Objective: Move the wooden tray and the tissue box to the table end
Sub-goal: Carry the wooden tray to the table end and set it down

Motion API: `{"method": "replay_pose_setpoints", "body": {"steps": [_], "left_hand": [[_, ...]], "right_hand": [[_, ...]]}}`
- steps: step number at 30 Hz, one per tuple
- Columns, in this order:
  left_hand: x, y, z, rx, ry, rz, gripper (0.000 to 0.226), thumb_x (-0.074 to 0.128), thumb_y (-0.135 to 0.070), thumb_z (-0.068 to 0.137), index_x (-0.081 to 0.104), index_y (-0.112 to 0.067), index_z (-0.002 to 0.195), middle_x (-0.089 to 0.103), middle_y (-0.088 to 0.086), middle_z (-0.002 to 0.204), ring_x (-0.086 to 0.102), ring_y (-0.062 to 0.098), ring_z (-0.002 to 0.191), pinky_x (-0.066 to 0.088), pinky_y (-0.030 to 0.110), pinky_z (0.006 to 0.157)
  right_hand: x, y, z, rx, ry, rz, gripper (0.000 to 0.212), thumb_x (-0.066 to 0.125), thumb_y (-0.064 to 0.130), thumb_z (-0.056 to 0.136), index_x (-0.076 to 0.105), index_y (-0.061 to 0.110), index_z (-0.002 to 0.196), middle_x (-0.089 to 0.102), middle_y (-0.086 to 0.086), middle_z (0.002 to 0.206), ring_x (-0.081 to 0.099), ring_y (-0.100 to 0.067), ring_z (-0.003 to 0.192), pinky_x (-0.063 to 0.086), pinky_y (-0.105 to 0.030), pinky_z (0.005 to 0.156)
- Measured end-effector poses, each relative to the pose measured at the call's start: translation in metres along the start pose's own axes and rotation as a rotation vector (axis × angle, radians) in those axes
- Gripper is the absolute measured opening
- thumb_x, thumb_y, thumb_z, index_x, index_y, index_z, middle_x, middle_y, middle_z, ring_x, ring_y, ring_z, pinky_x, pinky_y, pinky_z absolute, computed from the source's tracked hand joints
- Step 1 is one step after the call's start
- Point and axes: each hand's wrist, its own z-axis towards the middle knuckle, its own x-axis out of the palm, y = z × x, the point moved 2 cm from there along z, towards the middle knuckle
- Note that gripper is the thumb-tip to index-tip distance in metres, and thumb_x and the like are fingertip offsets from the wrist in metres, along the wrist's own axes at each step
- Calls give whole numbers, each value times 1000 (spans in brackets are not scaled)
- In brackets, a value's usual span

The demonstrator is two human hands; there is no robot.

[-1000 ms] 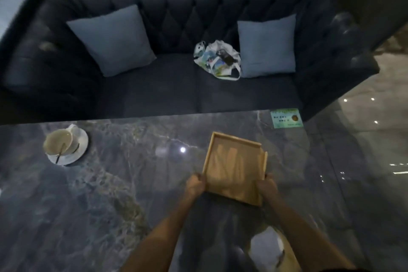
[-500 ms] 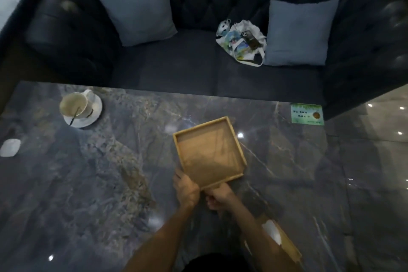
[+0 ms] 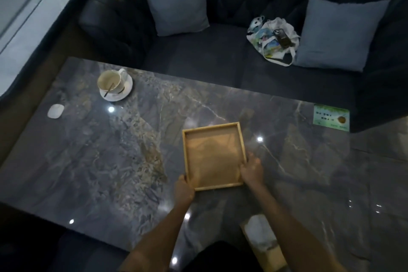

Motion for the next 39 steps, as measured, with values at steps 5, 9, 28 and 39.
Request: {"method": "replay_pose_setpoints", "body": {"steps": [5,9,28,39], "left_hand": [[-20,66,30,-293,-154,-272,71,55,-27,75,33,-2,137,51,26,135,57,42,117,52,54,95],[-37,47,-27,-239,-109,-303,91,68,-30,74,19,2,144,48,23,139,53,41,123,48,51,102],[-106,144,-6,49,-94,-107,22,49,-24,91,57,-5,96,66,17,97,64,32,85,48,35,67],[-210,208,23,-276,-167,-228,63,63,-29,86,36,6,131,46,32,132,49,44,120,42,44,100]], "right_hand": [[50,0,-66,157,99,34,29,51,10,84,49,-1,111,63,-30,109,59,-45,104,45,-46,91],[97,14,-120,267,378,207,32,66,20,81,46,5,100,65,-14,92,65,-30,84,47,-35,69],[125,45,-96,-50,194,-78,54,57,37,72,57,22,124,68,-13,116,63,-31,107,52,-39,90],[245,109,-205,-16,147,95,45,53,28,81,47,25,126,64,-13,117,61,-32,109,48,-41,91]]}}
